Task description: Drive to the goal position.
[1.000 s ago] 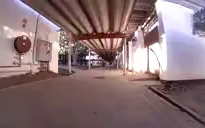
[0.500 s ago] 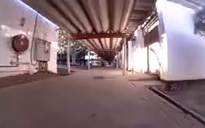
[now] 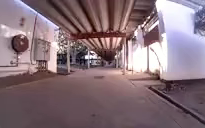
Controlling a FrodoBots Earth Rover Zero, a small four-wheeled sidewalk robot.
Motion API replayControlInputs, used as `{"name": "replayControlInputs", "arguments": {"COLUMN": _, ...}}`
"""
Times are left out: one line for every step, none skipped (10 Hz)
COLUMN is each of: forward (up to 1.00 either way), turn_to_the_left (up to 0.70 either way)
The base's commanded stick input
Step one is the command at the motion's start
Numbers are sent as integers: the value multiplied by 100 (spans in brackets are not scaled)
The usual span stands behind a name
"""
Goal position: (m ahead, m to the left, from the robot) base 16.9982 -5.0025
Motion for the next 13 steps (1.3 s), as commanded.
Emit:
{"name": "replayControlInputs", "arguments": {"forward": 70, "turn_to_the_left": 0}}
{"name": "replayControlInputs", "arguments": {"forward": 70, "turn_to_the_left": 0}}
{"name": "replayControlInputs", "arguments": {"forward": 47, "turn_to_the_left": 0}}
{"name": "replayControlInputs", "arguments": {"forward": 14, "turn_to_the_left": 0}}
{"name": "replayControlInputs", "arguments": {"forward": 19, "turn_to_the_left": 0}}
{"name": "replayControlInputs", "arguments": {"forward": 51, "turn_to_the_left": 0}}
{"name": "replayControlInputs", "arguments": {"forward": 70, "turn_to_the_left": 0}}
{"name": "replayControlInputs", "arguments": {"forward": 70, "turn_to_the_left": 0}}
{"name": "replayControlInputs", "arguments": {"forward": 70, "turn_to_the_left": 0}}
{"name": "replayControlInputs", "arguments": {"forward": 70, "turn_to_the_left": 0}}
{"name": "replayControlInputs", "arguments": {"forward": 70, "turn_to_the_left": 0}}
{"name": "replayControlInputs", "arguments": {"forward": 70, "turn_to_the_left": 0}}
{"name": "replayControlInputs", "arguments": {"forward": 70, "turn_to_the_left": 0}}
